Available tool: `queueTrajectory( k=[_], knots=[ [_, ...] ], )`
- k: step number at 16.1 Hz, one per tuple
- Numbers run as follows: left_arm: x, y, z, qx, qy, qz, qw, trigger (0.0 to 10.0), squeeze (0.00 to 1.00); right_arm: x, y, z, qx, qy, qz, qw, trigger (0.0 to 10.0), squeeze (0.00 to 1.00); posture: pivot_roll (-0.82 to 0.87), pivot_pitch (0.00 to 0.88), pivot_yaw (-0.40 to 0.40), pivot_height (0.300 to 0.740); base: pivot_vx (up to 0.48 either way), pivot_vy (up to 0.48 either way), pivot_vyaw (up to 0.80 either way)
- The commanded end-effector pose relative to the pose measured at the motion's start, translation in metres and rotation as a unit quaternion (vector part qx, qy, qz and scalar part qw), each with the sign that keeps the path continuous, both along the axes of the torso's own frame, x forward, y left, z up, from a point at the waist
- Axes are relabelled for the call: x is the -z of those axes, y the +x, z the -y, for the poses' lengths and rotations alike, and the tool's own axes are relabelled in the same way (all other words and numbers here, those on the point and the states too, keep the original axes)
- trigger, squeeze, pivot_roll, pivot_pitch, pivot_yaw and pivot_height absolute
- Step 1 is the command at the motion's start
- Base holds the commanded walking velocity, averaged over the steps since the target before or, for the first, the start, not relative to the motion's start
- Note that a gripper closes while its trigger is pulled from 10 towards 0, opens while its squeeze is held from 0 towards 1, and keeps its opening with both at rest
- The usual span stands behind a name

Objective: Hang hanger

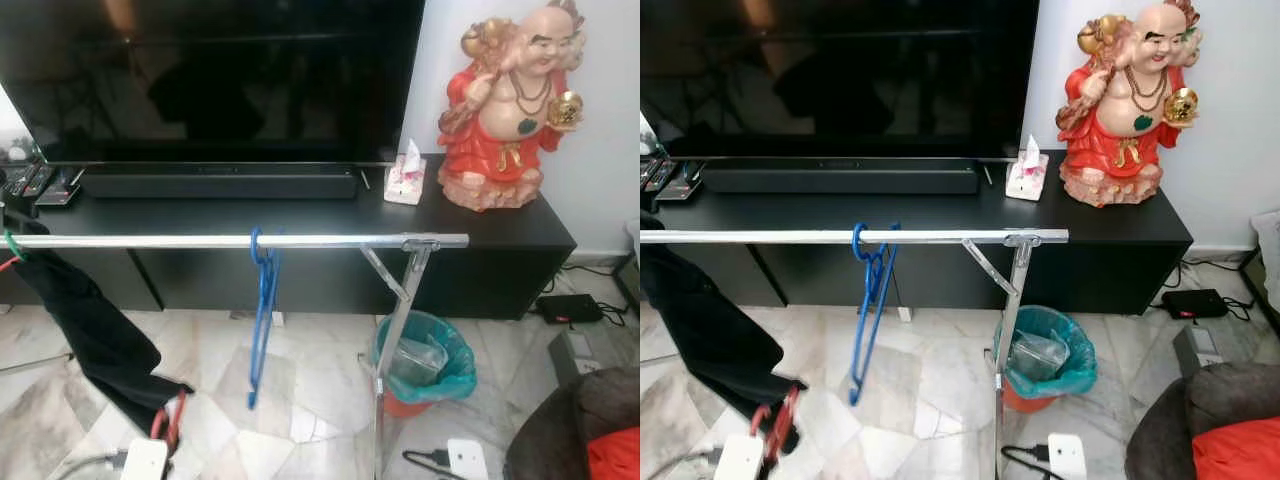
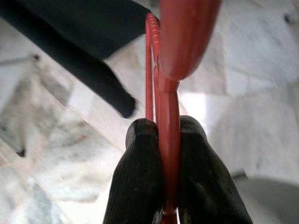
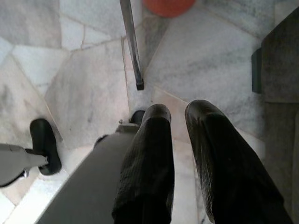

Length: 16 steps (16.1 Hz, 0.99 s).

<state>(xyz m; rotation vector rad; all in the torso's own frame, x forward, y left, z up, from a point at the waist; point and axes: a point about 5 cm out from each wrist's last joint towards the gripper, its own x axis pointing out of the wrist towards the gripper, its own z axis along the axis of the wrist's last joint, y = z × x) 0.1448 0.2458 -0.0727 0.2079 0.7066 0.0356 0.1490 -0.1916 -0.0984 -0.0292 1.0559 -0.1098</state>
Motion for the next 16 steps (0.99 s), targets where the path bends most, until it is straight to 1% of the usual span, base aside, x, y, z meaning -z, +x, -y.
queueTrajectory(
  k=[1, 2, 3, 4, 5, 6, 7, 8, 9, 10, 11, 12, 13, 14, 15, 16],
  knots=[
    [0.006, -0.012, 0.0, 0.017, -0.002, -0.032, 0.999, 10.0, 0.0, 0.002, -0.006, -0.002, -0.007, 0.001, -0.007, 1.0, 10.0, 0.0, -0.01, 0.0, 0.024, 0.74, 0.0, 0.0, 0.0],
    [0.01, -0.021, 0.001, 0.02, -0.022, -0.052, 0.998, 10.0, 0.0, 0.003, -0.006, -0.003, -0.009, 0.001, -0.009, 1.0, 10.0, 0.0, -0.01, 0.0, 0.024, 0.74, 0.0, 0.0, 0.0],
    [0.014, -0.031, 0.001, 0.044, -0.021, -0.089, 0.995, 10.0, 0.0, 0.003, -0.006, -0.005, -0.011, 0.002, -0.01, 1.0, 10.0, 0.0, 0.0, 0.0, 0.023, 0.74, 0.0, 0.0, 0.0],
    [0.019, -0.046, -0.003, 0.056, -0.014, -0.126, 0.99, 10.0, 0.0, 0.004, -0.007, -0.008, -0.014, 0.003, -0.01, 1.0, 10.0, 0.0, 0.0, 0.0, 0.023, 0.74, 0.0, 0.0, 0.0],
    [0.021, -0.066, -0.012, 0.05, 0.008, -0.156, 0.987, 10.0, 0.0, 0.004, -0.008, -0.013, -0.016, 0.005, -0.011, 1.0, 10.0, 0.0, 0.0, 0.0, 0.024, 0.74, 0.0, 0.0, 0.0],
    [0.019, -0.069, -0.018, 0.021, 0.003, -0.14, 0.99, 10.0, 0.0, 0.005, -0.009, -0.017, -0.021, 0.006, -0.011, 1.0, 10.0, 0.0, 0.0, 0.0, 0.024, 0.74, 0.0, 0.0, 0.0],
    [0.016, -0.067, -0.021, -0.004, -0.007, -0.113, 0.994, 10.0, 0.0, 0.005, -0.009, -0.021, -0.025, 0.007, -0.01, 1.0, 10.0, 0.0, 0.0, 0.0, 0.022, 0.74, 0.0, 0.0, 0.0],
    [0.012, -0.062, -0.024, -0.02, -0.005, -0.081, 0.996, 10.0, 0.0, 0.005, -0.007, -0.025, -0.027, 0.007, -0.007, 1.0, 10.0, 0.0, 0.0, 0.0, 0.022, 0.74, 0.0, 0.0, 0.0],
    [0.009, -0.058, -0.027, -0.028, 0.004, -0.062, 0.998, 10.0, 0.0, 0.004, -0.005, -0.027, -0.029, 0.007, -0.004, 1.0, 10.0, 0.0, 0.0, 0.0, 0.022, 0.74, 0.0, 0.0, 0.0],
    [0.003, -0.042, -0.027, -0.028, 0.009, -0.028, 0.999, 10.0, 0.0, 0.004, -0.003, -0.029, -0.031, 0.007, -0.002, 0.999, 10.0, 0.0, 0.0, 0.0, 0.022, 0.74, 0.0, 0.0, 0.0],
    [-0.008, -0.013, -0.022, -0.012, 0.012, 0.031, 0.999, 10.0, 0.0, 0.003, -0.002, -0.031, -0.034, 0.006, 0.0, 0.999, 10.0, 0.0, -0.01, 0.0, 0.023, 0.74, 0.0, 0.0, 0.0],
    [-0.014, -0.004, -0.02, -0.007, 0.018, 0.063, 0.998, 10.0, 0.0, 0.003, -0.001, -0.031, -0.034, 0.005, 0.001, 0.999, 10.0, 0.0, -0.01, 0.0, 0.024, 0.74, 0.0, 0.0, 0.0],
    [-0.021, 0.004, -0.021, -0.017, 0.025, 0.099, 0.995, 10.0, 0.0, 0.002, 0.001, -0.031, -0.035, 0.003, 0.002, 0.999, 10.0, 0.0, -0.01, 0.0, 0.018, 0.74, 0.0, 0.0, 0.0],
    [-0.024, 0.009, -0.022, -0.019, 0.028, 0.112, 0.993, 10.0, 0.0, 0.002, 0.002, -0.03, -0.036, 0.002, 0.002, 0.999, 10.0, 0.0, -0.01, 0.0, 0.018, 0.74, 0.0, 0.0, 0.0],
    [-0.03, 0.018, -0.021, -0.023, 0.02, 0.141, 0.99, 10.0, 0.0, 0.001, 0.004, -0.029, -0.037, 0.001, 0.003, 0.999, 10.0, 0.0, -0.01, 0.0, 0.012, 0.74, 0.0, 0.0, 0.0],
    [-0.047, 0.045, -0.011, -0.006, 0.017, 0.206, 0.978, 10.0, 0.0, 0.001, 0.004, -0.027, -0.038, 0.0, 0.002, 0.999, 10.0, 0.0, -0.01, 0.0, 0.011, 0.74, 0.0, 0.0, 0.0]
  ],
)
